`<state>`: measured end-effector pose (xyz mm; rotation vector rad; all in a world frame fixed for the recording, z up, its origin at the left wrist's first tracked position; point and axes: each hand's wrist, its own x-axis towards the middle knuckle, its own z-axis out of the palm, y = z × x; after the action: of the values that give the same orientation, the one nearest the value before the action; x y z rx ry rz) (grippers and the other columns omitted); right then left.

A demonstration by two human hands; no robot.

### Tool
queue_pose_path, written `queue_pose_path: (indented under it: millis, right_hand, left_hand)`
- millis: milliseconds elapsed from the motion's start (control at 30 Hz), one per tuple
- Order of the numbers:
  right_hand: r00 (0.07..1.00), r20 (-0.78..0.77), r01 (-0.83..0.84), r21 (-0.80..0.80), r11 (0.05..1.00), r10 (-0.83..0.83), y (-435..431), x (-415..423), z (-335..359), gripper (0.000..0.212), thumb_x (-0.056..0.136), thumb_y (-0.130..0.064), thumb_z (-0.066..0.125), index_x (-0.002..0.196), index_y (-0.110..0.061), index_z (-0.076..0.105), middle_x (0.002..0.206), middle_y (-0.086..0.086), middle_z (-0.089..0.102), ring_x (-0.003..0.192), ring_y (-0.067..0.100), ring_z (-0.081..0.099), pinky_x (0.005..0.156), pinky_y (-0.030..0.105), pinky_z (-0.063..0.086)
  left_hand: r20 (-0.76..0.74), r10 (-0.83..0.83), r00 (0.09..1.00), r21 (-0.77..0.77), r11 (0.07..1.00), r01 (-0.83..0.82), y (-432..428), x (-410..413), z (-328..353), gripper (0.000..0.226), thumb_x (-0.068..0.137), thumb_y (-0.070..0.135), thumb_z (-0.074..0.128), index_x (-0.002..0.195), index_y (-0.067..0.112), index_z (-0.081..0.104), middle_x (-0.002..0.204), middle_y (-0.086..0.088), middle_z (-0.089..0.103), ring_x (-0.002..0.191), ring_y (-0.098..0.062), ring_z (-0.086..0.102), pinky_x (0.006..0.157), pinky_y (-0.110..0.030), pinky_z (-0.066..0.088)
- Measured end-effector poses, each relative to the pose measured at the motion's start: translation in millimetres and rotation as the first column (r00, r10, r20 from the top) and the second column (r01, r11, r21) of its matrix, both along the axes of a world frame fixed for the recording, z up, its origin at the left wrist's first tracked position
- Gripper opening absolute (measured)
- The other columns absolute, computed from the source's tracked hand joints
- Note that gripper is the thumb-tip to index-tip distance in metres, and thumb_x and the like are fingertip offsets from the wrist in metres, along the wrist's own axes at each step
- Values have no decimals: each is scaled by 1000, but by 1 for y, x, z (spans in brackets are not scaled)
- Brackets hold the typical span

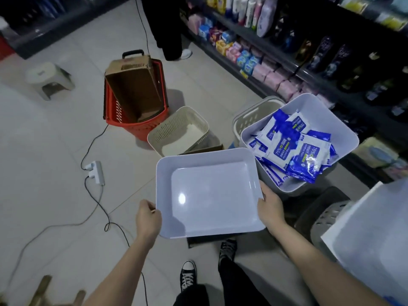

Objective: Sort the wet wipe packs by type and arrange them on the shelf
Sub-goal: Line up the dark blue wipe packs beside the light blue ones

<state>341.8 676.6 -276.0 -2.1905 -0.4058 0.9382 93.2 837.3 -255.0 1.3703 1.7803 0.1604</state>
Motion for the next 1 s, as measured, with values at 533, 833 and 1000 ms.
queue_pose_path:
  millis: [533,833,1000]
  right_hand:
    - [992,-57,108,-35,994,-110,7,9,4,29,85,0,51,105,-15,67,103,-1,70,99,20,65,89,42,54]
    - [979,72,191,34,981,-193,-14,27,68,25,90,-4,53,112,-8,65,111,6,66,100,19,61,89,33,50]
    - [958,135,245,67,967,-252,-33,69,97,18,90,-6,56,104,-11,67,100,1,65,92,17,61,71,23,45]
  left_hand:
    - [-82,-178,981,129,974,188,9,7,9,29,88,11,55,114,-1,52,104,-7,56,90,-23,52,69,-31,39]
    - [120,-416,901,158,904,396,31,71,64,41,92,19,60,126,-1,49,119,-12,57,106,-28,57,78,-30,37]
    - [243,-460,854,79,887,455,29,117,80,47,91,32,61,127,6,47,121,-9,56,106,-24,54,86,-33,41]
